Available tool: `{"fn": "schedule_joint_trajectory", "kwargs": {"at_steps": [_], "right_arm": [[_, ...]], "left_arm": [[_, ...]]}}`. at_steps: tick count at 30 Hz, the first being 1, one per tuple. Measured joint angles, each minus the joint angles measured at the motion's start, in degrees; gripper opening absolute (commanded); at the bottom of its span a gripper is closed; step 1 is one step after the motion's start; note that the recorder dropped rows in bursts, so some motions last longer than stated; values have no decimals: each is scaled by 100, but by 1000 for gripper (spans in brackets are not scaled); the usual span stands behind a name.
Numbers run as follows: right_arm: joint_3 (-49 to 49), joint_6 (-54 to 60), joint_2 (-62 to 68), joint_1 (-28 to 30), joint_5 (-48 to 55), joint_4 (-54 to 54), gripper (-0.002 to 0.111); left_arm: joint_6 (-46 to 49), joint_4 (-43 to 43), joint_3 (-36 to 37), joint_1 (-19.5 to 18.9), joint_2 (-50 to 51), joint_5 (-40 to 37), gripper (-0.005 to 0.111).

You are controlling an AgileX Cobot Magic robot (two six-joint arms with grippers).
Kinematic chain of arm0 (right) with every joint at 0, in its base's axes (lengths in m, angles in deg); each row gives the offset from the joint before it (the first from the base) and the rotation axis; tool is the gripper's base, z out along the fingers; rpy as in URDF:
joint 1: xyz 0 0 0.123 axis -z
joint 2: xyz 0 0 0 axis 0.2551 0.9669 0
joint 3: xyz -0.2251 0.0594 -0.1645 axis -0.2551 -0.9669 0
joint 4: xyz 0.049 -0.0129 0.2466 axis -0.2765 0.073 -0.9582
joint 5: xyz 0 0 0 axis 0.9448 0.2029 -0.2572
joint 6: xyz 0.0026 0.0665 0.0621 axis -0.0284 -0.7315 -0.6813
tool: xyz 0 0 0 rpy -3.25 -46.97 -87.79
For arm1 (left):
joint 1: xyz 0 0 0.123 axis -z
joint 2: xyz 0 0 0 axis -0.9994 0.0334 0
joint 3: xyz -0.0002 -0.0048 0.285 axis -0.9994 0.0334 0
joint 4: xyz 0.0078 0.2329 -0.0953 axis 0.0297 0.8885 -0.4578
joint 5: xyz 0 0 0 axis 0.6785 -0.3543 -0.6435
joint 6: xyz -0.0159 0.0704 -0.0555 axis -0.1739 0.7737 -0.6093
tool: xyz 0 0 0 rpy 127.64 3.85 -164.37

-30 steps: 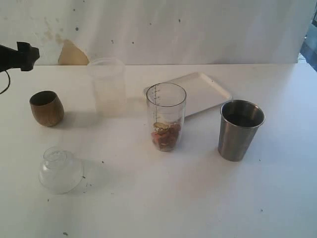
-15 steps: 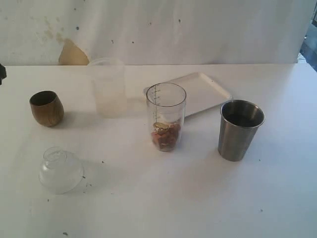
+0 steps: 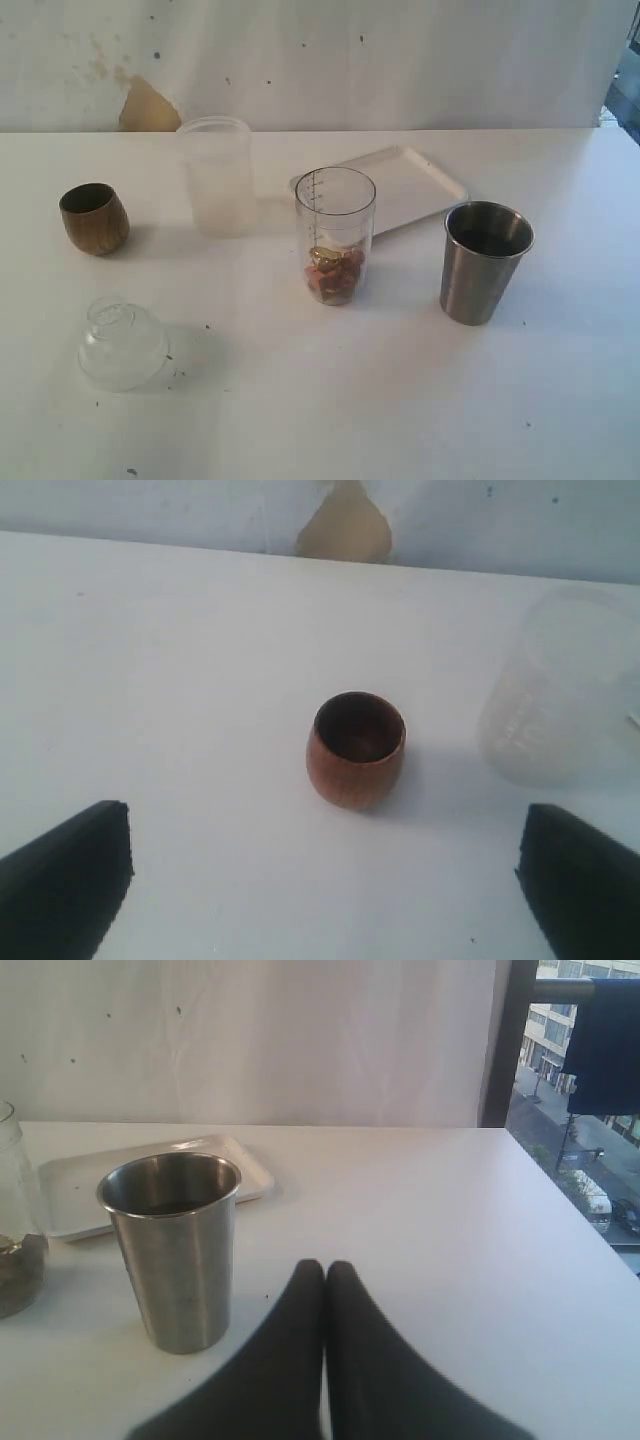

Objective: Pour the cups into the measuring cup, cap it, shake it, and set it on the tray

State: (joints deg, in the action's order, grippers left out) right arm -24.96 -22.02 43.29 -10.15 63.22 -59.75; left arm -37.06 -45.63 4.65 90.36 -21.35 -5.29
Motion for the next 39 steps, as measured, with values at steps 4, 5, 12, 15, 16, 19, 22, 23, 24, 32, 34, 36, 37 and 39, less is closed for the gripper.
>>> {"fn": "schedule_joint_trajectory", "kwargs": {"at_steps": [4,5,12,15,16,19,22,23,24,32,34,36,37,39], "right_arm": [[0,0,0,0,0,0,0],[0,0,0,0,0,0,0],[0,0,0,0,0,0,0],[0,0,0,0,0,0,0],[0,0,0,0,0,0,0],[0,0,0,0,0,0,0],[0,0,0,0,0,0,0],[0,0,0,0,0,0,0],[0,0,0,0,0,0,0],[0,0,0,0,0,0,0],[0,0,0,0,0,0,0],[0,0,0,0,0,0,0],[-3,0,0,0,0,0,0],[-13,0,0,0,0,0,0]], "left_arm": [[53,-20,391,0,-750,25,105],[97,-20,524,9,-1050,35,105],[185,-20,949,54,-2392,-80,105],[217,-20,1020,54,-2921,-251,105],[235,-20,1057,54,-3097,-290,105],[345,-20,1196,54,-3550,-365,105],[465,-20,1391,54,-4048,-484,105],[477,-20,1469,54,-4209,-532,105],[485,-20,1538,54,-4371,-555,105],[508,-20,2018,54,-5616,-663,105],[508,-20,2098,54,-5927,-651,105],[508,-20,2125,54,-5959,-663,105],[508,-74,2124,54,-5971,-663,105],[508,-74,2137,54,-5971,-673,105]]}}
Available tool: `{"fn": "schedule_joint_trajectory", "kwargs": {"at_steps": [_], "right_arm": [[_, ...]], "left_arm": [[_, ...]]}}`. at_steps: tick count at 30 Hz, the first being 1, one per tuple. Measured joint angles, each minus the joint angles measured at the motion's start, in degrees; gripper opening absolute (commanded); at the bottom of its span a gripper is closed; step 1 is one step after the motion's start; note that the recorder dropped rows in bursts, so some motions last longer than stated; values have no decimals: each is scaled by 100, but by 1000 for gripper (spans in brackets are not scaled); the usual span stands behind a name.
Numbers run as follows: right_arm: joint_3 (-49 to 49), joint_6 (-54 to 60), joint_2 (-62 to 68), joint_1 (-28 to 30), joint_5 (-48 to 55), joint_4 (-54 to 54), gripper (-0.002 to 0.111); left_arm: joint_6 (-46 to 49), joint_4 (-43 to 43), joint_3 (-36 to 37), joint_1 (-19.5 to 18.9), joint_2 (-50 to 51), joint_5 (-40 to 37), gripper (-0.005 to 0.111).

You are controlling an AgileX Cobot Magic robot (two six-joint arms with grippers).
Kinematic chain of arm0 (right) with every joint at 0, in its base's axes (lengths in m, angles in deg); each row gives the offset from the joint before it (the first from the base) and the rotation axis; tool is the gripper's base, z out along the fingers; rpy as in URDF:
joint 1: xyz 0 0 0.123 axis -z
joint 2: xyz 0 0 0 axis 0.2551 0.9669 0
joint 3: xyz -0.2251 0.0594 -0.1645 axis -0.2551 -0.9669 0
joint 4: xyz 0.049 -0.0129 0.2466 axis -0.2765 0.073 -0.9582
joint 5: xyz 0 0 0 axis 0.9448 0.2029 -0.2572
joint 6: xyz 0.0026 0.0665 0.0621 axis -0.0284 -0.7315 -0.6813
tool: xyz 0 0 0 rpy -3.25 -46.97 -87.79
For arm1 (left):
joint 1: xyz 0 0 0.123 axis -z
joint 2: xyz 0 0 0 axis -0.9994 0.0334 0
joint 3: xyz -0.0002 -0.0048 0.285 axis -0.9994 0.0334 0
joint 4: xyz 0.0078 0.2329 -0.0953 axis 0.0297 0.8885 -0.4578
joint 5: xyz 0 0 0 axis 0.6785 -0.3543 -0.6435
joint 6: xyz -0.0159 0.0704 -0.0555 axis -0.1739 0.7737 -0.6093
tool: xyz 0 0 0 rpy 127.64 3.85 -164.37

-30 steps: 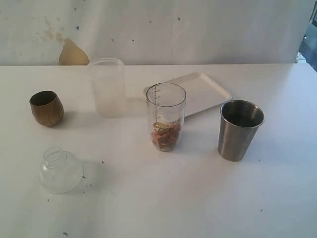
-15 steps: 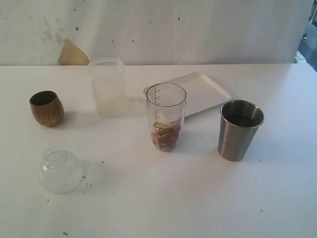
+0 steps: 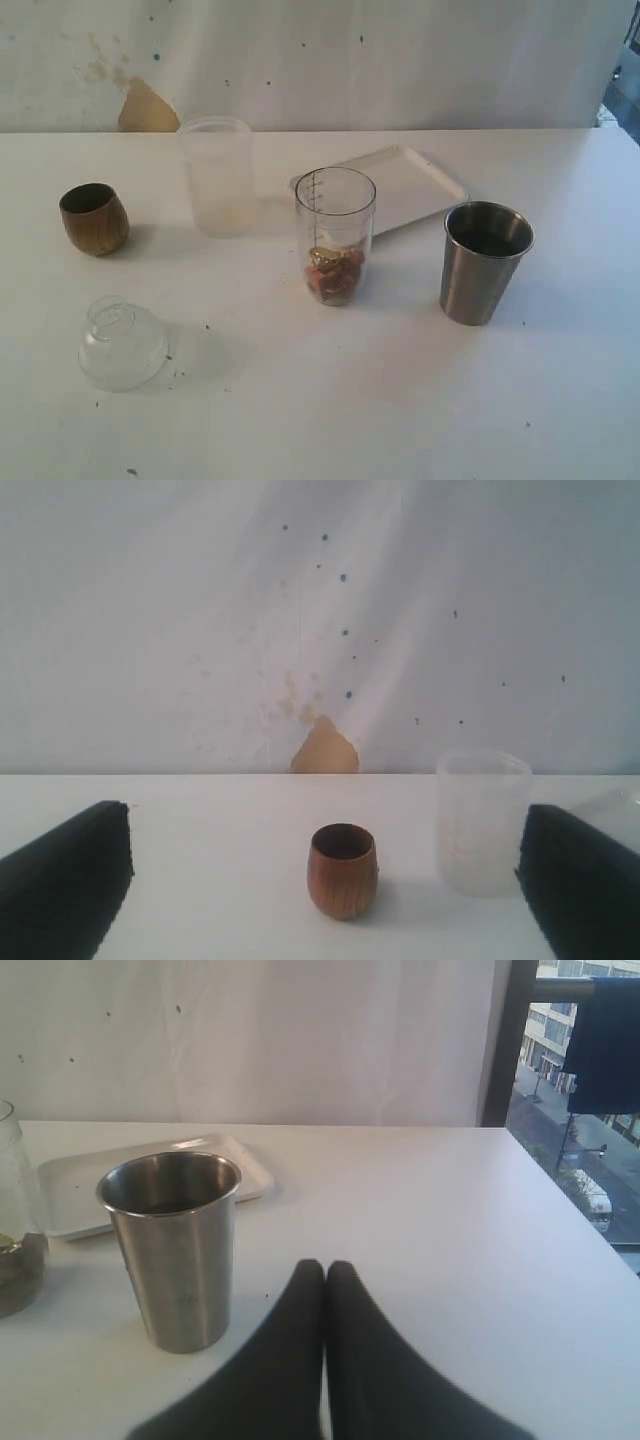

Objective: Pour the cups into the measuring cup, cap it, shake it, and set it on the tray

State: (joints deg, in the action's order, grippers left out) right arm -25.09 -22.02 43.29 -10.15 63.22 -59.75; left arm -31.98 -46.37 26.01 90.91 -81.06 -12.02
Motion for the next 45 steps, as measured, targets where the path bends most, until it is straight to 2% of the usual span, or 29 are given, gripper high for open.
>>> {"fn": "schedule_joint_trajectory", "kwargs": {"at_steps": [3,9,11,15,18,23,28,29,31,36,37,45], "right_arm": [[0,0,0,0,0,0,0],[0,0,0,0,0,0,0],[0,0,0,0,0,0,0],[0,0,0,0,0,0,0],[0,0,0,0,0,0,0],[0,-9,0,0,-165,0,0],[0,-492,0,0,-1118,0,0],[0,-531,0,0,-1256,0,0],[0,-570,0,0,-1497,0,0],[235,-582,0,0,-1592,22,0],[321,-582,0,0,-1560,35,0],[1123,-512,64,0,-884,49,0]], "left_arm": [[0,0,76,0,0,155,105],[-10,-159,570,0,0,1200,105],[-21,-225,913,0,0,1800,105],[-33,-271,1518,0,0,2075,105],[-32,-454,2233,0,0,2501,105],[109,-466,2274,0,0,2537,105],[109,-486,2274,0,0,2486,102],[109,-486,2274,0,0,2476,98],[109,-486,2274,0,0,2476,79],[109,-486,2274,0,0,2333,4],[109,-486,2274,0,0,2282,1],[109,-486,2274,0,0,2174,1]]}}
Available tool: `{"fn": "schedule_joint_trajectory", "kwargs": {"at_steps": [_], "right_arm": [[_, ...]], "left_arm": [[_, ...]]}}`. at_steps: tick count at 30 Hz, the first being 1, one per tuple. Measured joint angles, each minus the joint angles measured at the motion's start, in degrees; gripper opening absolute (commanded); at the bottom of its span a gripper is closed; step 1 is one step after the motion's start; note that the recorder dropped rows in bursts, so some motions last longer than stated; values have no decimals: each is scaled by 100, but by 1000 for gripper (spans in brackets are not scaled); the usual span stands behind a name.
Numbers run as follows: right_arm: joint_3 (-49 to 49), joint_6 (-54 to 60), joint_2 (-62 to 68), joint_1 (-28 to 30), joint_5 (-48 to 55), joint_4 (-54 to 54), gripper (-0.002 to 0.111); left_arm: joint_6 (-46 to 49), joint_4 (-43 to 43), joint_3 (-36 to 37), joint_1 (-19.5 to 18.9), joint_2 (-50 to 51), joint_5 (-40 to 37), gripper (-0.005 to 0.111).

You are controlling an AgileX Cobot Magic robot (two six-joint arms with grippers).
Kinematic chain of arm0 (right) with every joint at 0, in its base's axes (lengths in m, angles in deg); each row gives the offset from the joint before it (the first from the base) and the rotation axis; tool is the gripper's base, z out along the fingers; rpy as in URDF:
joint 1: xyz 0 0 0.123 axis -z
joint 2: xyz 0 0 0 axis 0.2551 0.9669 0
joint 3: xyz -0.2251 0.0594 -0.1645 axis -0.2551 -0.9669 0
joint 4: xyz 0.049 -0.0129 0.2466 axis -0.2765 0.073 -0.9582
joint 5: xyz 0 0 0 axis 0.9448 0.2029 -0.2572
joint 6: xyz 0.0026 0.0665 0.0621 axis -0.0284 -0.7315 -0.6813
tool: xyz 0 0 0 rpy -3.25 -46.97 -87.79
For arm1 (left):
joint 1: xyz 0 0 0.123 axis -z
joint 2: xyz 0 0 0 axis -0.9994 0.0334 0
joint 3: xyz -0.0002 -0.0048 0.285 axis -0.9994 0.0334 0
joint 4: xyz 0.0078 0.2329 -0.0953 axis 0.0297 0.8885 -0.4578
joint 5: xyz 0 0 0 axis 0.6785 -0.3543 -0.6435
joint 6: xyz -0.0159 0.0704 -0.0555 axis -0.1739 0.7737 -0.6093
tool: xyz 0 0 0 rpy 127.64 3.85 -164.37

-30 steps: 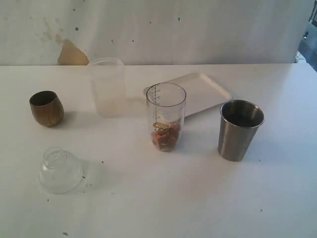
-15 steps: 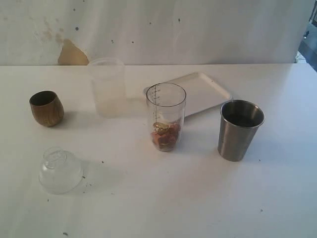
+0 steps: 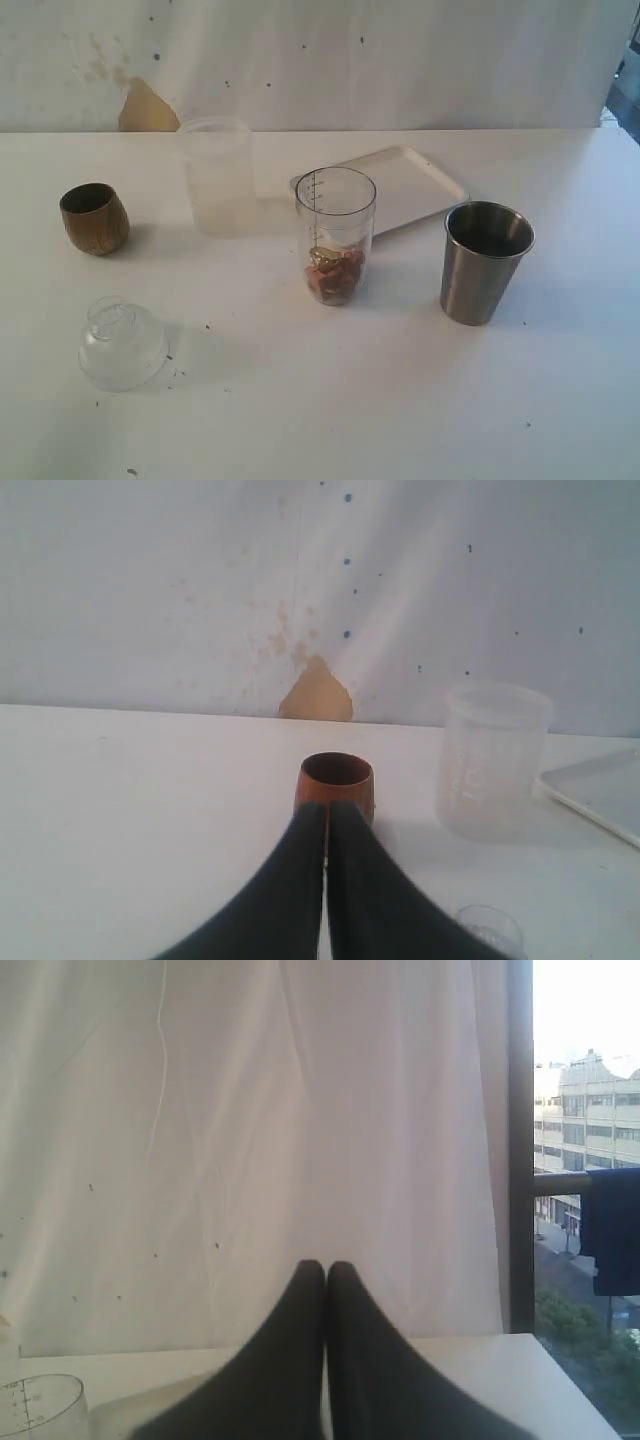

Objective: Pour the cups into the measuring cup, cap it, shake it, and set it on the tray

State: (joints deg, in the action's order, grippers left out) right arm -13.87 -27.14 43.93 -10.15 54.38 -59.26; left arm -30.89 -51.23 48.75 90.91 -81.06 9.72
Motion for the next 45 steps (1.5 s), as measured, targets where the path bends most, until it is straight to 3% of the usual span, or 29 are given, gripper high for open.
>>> {"fn": "schedule_joint_trajectory", "kwargs": {"at_steps": [6,12,15,19,22,33,36,40,45], "right_arm": [[625,28,916,0,458,0,0],[782,175,2166,0,-209,10,3],[782,306,2740,0,-853,10,19],[782,318,3532,0,-1697,10,59],[782,244,4014,0,-1953,10,79],[672,99,5063,0,-1972,84,82],[335,17,5063,0,-2502,541,87],[-239,-379,5102,0,-3281,1431,105],[-867,-483,5337,0,-4159,1832,105]], "left_arm": [[0,0,0,0,0,-95,1],[0,0,0,0,0,-104,1],[0,0,0,0,0,-104,1],[0,0,0,0,0,-104,1],[0,0,0,0,0,-104,1],[0,0,0,0,0,-108,1],[0,0,0,0,0,-108,1],[0,0,0,0,0,-117,1],[0,0,0,0,0,-117,1]]}}
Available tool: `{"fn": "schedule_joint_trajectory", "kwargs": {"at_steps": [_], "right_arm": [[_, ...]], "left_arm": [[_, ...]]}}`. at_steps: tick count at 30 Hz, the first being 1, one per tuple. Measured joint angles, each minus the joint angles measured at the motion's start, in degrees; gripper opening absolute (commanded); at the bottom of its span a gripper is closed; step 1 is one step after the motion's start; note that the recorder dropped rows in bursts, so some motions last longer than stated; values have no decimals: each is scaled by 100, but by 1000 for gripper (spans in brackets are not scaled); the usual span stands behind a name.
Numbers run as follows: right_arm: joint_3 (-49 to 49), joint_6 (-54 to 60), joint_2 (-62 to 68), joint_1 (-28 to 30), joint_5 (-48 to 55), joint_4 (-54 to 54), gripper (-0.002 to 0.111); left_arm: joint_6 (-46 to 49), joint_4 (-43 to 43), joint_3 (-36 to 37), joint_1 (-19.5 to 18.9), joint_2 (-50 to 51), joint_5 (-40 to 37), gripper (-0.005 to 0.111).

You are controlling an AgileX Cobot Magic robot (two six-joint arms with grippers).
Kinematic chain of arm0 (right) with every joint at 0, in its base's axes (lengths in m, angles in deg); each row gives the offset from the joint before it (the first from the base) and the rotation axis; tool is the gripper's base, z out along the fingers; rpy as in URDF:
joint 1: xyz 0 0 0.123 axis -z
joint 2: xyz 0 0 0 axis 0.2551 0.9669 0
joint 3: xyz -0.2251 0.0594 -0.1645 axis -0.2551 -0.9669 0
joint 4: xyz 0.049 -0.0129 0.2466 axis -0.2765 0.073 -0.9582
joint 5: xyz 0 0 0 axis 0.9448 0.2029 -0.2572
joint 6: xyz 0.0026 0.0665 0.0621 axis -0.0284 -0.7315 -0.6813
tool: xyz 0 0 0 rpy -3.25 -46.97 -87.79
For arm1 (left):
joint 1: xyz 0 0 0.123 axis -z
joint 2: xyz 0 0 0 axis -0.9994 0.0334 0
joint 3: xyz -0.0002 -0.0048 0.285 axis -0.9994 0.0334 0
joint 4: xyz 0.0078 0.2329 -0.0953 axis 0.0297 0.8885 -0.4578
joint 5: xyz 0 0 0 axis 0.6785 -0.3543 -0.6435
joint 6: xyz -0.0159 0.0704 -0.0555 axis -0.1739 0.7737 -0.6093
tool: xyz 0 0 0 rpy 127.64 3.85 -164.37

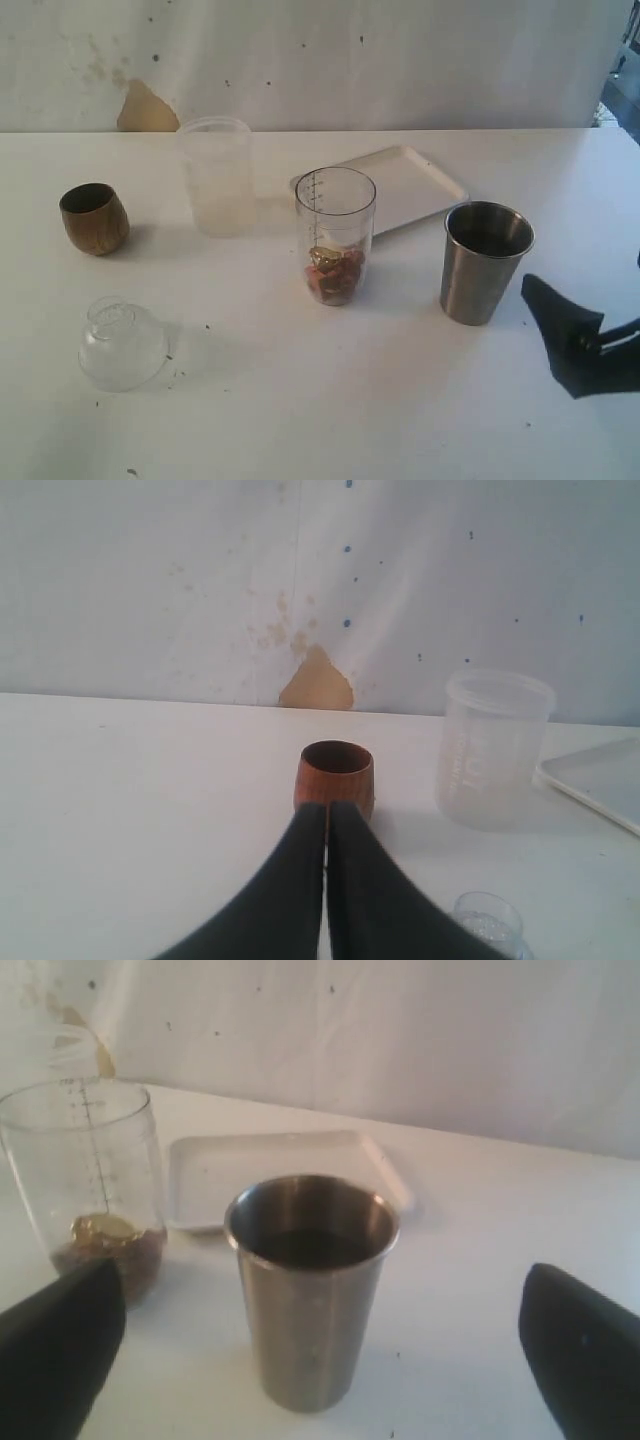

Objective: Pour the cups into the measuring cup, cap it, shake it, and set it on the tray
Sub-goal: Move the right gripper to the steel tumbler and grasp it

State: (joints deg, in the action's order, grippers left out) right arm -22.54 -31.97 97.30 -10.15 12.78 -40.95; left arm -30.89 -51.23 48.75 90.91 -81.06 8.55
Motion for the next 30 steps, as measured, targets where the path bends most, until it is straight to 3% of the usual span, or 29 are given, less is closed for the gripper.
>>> {"fn": "schedule_joint_trajectory", "kwargs": {"at_steps": [10,30], "right_arm": [[-254,501,742,0,-681,-14,105],[-40,1097,3683,0,-2809,-765,105]], "left_arm": [[0,0,0,0,0,0,1],[0,0,0,0,0,0,1]]}}
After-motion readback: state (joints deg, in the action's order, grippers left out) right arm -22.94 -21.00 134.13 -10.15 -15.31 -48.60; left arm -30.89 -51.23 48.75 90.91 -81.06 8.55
